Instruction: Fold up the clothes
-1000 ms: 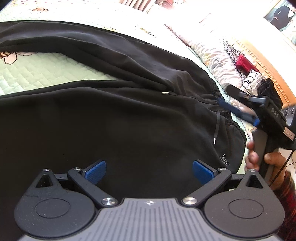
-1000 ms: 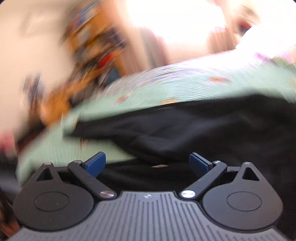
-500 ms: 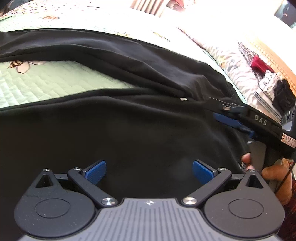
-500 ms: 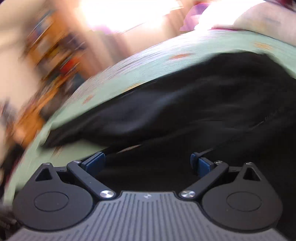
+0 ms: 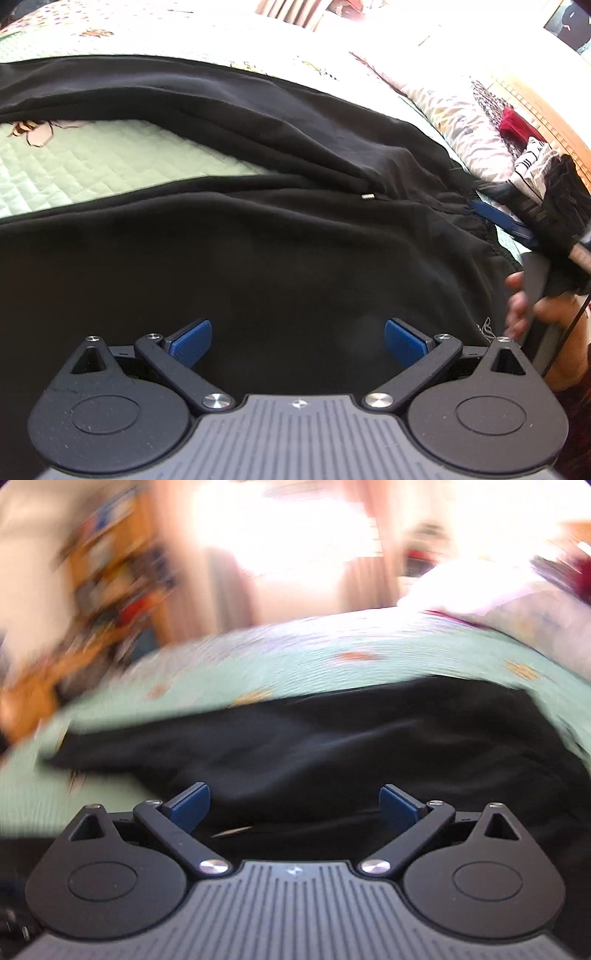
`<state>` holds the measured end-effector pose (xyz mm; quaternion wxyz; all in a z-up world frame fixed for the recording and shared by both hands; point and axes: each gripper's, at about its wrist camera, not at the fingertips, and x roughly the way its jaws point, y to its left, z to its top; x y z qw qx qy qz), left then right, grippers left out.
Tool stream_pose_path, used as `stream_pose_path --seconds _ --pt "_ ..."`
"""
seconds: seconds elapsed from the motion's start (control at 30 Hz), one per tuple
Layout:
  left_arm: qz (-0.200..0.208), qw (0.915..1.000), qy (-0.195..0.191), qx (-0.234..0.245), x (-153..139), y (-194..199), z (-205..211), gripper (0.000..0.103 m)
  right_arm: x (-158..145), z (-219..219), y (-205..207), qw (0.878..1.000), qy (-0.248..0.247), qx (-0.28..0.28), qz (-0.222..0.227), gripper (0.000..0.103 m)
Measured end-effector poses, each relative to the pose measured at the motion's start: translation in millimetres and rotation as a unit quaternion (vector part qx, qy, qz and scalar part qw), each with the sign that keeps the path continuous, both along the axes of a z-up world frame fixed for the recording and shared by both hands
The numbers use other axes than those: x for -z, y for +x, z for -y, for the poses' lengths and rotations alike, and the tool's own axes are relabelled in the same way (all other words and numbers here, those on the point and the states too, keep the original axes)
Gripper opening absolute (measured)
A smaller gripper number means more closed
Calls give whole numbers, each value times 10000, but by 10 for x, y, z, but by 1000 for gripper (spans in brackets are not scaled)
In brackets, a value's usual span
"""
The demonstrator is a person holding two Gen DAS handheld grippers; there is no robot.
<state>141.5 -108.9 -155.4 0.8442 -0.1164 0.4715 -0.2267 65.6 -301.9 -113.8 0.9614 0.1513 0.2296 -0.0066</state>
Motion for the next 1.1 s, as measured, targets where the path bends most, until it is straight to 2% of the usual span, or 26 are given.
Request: stream_pose_path --seconds 0.07,0.1,0.17,0.2,0.3,0.37,0.47,0.53,0.6,0.63,0.7,0.73,0.77,0.8,0.83,0.9,0.93,1.0,1.1 --pt "3 10000 7 5 9 -4 -5 100 11 592 -183 9934 826 783 143 98" --pt "-1 10000 -1 -17 12 -2 -18 100 62 949 -249 9814 1433 1260 194 99" --pt "-27 10000 -17 -69 24 -2 -30 100 225 1585 -311 9499 2358 2052 47 99" --pt "-46 9999 -11 -92 32 1 -24 100 307 1901 -341 9286 2802 2434 -32 99" --pt "-56 9998 130 -103 37 -2 35 100 629 2516 -147 8914 3561 2753 -530 99" --pt "-48 9996 260 -65 27 -4 97 101 815 2725 -12 8611 4166 2830 -693 103" --pt "-83 9994 335 -56 25 13 157 101 801 2798 266 8521 4760 2152 -335 103" --pt "-95 9994 336 -43 27 13 173 101 820 2781 560 8452 5127 1463 -383 102" --pt "-96 9994 326 -19 27 4 181 101 595 2591 559 8641 4804 1501 -77 103" --pt "-107 9994 316 -26 33 2 183 101 413 2386 558 9009 4142 1294 45 103" --pt "-128 9995 298 -25 45 -2 191 101 110 1882 560 9636 2529 856 154 103" --pt "-126 9994 308 -5 44 -11 204 101 1 1586 562 9847 1610 647 133 103" --pt "-123 9994 314 17 41 -21 215 101 -29 1260 555 9965 664 501 73 103" --pt "-119 9995 306 45 36 -34 215 101 -22 981 559 9983 -228 541 -9 102" --pt "-114 9995 298 73 32 -47 216 101 20 842 549 9930 -865 798 -51 102" --pt "-108 9995 284 121 24 -71 215 101 108 586 527 9688 -2085 1331 -128 102" --pt "-114 9995 285 112 28 -73 203 101 125 583 544 9645 -2220 1430 -72 102" --pt "-125 9995 285 95 37 -76 182 101 106 622 545 9679 -2217 1180 59 101" --pt "-123 9995 272 94 51 -60 185 101 17 621 654 9621 -2473 1037 503 100"
